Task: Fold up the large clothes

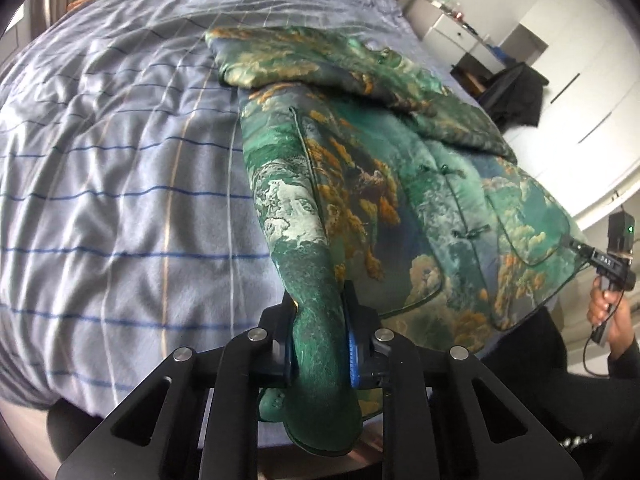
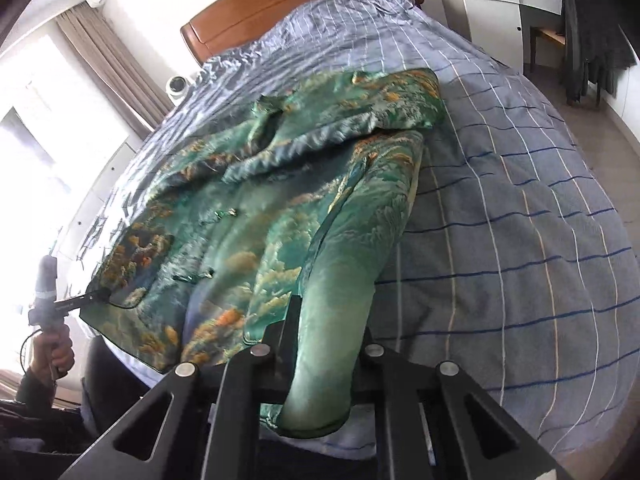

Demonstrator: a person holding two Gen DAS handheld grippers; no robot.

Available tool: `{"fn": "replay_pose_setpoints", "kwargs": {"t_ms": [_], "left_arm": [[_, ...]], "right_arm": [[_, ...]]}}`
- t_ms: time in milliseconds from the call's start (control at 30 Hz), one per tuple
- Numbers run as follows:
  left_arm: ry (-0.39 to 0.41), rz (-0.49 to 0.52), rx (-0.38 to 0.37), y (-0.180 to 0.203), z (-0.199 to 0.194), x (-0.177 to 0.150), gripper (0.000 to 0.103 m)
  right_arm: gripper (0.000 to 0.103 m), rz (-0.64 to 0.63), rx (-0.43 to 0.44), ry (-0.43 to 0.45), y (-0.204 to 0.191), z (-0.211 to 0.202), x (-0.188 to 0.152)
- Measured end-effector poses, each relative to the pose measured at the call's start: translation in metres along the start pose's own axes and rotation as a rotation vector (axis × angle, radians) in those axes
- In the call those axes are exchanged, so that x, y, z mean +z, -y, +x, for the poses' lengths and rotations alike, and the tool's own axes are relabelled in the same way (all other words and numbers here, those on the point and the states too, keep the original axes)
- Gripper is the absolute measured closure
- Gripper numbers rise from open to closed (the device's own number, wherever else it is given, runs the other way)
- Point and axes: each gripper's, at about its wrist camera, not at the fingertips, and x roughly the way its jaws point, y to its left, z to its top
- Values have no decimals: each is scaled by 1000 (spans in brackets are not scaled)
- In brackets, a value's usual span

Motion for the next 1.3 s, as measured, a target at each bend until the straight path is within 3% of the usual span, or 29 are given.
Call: {"fn": "replay_pose_setpoints", "kwargs": {"t_ms": [267,500,600,733,867,1033,1167,1300], "left_arm": [[-34,-59,7,-13,-25,-29,85],[-71,-118,-28,-16,-61,-64,85],[-15,-137,-91,-17,-80,-36,85],[69,-139,-145,-20,-87,34,85],[129,-103,-116,-22,-77,98,85],[122,-139,-43,-34,-17,178,84],[87,-130,29,-36,36,202,79],[31,-151,61,-45,72,212,69]], "right_arm": [[89,25,93,-37,-4,-25,-22],[91,134,212,-89,-1,-57,-55],[91,160,259,-66,-3,-63,-46],[91,185,321,52,4,-57,13],[91,225,315,147,19,-22,96],[92,308,227,174,41,53,171],[91,330,122,152,52,113,185],[88,463,136,122,76,151,173]]}}
